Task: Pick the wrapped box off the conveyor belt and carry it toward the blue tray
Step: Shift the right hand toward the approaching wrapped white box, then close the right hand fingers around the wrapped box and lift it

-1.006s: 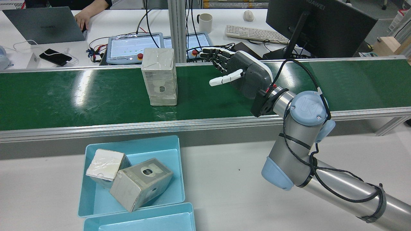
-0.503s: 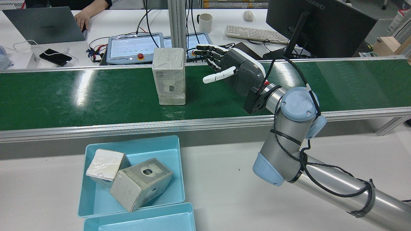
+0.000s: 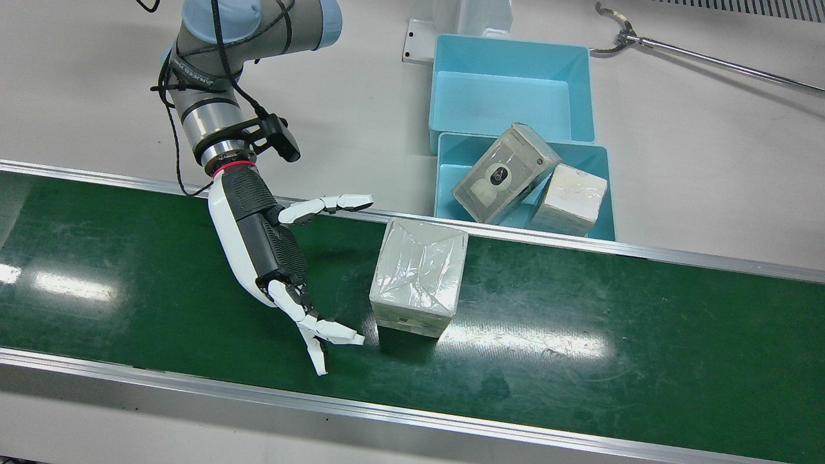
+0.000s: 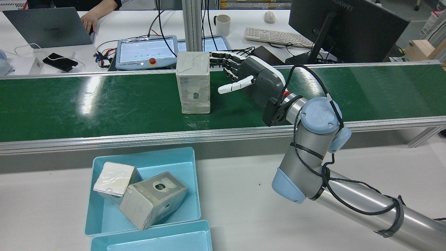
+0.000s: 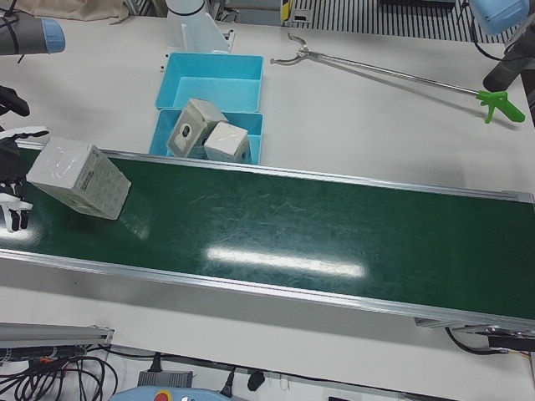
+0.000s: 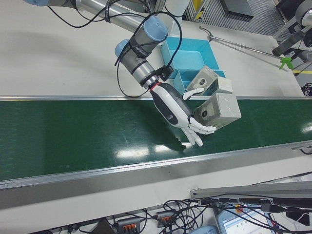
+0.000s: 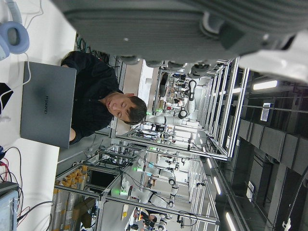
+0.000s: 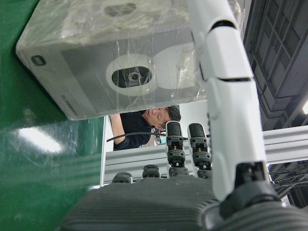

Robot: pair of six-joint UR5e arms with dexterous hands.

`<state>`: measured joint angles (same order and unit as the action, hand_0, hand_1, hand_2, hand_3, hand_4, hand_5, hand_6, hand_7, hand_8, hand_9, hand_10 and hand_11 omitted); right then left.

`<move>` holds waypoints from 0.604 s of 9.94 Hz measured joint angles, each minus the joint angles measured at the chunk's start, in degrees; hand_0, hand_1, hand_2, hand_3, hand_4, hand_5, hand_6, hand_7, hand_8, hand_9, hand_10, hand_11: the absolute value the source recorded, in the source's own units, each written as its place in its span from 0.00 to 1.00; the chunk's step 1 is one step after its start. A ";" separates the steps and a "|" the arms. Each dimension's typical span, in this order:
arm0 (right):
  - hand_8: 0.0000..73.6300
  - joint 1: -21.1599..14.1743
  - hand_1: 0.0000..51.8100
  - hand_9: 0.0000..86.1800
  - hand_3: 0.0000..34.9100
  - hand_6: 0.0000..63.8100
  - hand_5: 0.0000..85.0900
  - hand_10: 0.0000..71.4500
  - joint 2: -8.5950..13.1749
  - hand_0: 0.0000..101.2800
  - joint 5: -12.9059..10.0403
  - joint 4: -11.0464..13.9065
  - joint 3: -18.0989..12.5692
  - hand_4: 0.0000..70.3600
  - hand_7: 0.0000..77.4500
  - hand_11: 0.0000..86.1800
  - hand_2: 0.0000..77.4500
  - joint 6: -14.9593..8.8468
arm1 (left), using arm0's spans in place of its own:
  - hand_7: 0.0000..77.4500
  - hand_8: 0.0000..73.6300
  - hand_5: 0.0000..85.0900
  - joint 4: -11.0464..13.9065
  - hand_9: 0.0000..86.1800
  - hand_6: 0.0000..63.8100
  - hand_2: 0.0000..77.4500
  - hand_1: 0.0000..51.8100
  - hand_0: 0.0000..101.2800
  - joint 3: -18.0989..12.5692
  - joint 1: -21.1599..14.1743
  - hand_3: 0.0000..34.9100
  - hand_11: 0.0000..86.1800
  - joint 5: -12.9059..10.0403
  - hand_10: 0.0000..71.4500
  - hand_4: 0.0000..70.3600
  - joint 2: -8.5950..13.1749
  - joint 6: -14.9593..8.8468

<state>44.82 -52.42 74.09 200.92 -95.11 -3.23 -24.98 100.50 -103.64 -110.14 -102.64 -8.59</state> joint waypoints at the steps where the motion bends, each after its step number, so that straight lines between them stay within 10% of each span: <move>1: 0.01 -0.09 0.38 0.04 0.15 0.08 0.23 0.00 0.04 0.52 0.00 0.00 0.04 0.17 0.26 0.02 0.15 -0.01 | 0.01 0.01 0.01 0.00 0.01 0.00 0.01 0.00 0.00 0.00 0.00 0.00 0.01 0.00 0.01 0.00 0.00 0.00; 6: 0.01 -0.81 0.39 0.03 0.19 0.08 0.24 0.00 1.01 0.52 -0.08 0.00 1.22 0.19 0.27 0.02 0.18 -0.13 | 0.01 0.01 0.01 0.00 0.01 0.00 0.01 0.00 0.00 0.00 0.00 0.00 0.00 0.00 0.01 0.00 0.00 0.00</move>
<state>44.01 -51.41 74.01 200.92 -93.88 -3.36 -24.98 100.51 -103.65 -110.14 -102.64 -8.60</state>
